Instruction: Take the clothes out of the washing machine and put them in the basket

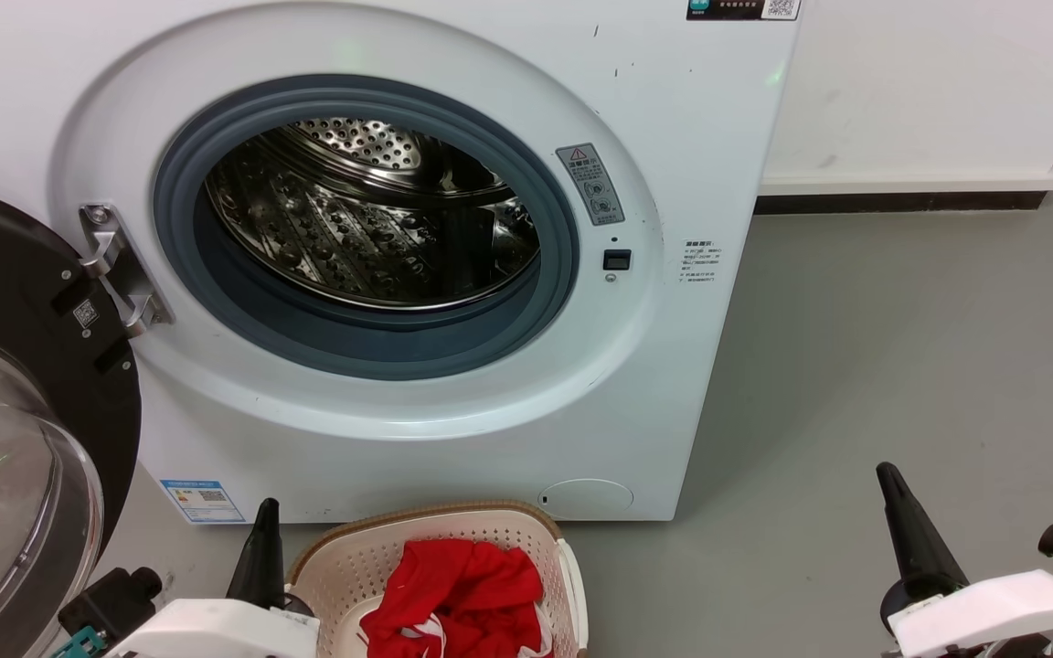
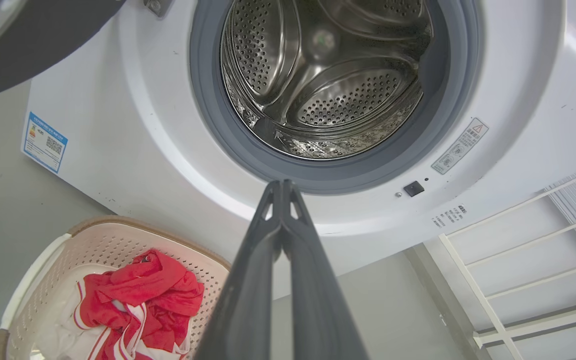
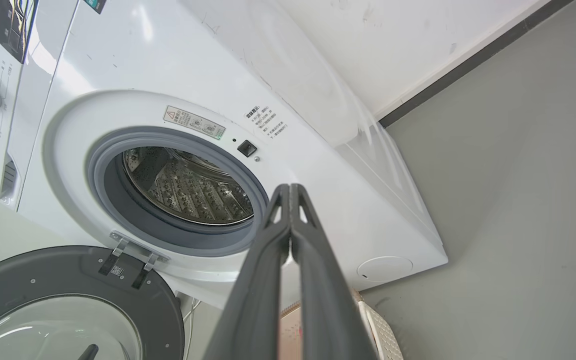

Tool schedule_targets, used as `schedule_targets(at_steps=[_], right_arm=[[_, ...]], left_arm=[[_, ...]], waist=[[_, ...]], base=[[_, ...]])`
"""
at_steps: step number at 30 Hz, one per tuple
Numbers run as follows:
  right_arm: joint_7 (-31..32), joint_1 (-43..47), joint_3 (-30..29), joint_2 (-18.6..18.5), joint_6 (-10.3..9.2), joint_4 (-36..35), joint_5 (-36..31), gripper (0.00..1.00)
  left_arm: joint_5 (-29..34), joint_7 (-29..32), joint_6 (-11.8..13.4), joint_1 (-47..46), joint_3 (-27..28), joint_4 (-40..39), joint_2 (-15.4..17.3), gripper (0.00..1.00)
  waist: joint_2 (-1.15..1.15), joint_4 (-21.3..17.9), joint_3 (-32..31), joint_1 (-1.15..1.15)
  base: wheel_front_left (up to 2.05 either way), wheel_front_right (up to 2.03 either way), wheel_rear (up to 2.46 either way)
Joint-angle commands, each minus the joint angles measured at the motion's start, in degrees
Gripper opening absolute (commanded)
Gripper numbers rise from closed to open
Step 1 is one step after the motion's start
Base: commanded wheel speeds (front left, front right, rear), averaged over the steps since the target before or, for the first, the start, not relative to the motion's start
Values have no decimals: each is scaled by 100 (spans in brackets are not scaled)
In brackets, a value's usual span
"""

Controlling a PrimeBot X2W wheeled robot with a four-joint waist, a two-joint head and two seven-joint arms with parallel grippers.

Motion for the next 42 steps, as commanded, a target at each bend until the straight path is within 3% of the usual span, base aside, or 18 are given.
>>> schedule_targets(at_steps=[1, 42], right_arm=[[16, -165, -21, -45, 0, -9, 212, 0], [236, -663, -213, -50, 0, 611, 2853, 0]], left_arm=[[-196, 51, -45, -152, 44, -30, 15, 0], [-2764, 697, -290, -575, 340, 248, -35, 0]], waist=[[0, -1, 3, 0], [0, -22, 91, 0]], base=[[0, 0, 0], [0, 0, 0]])
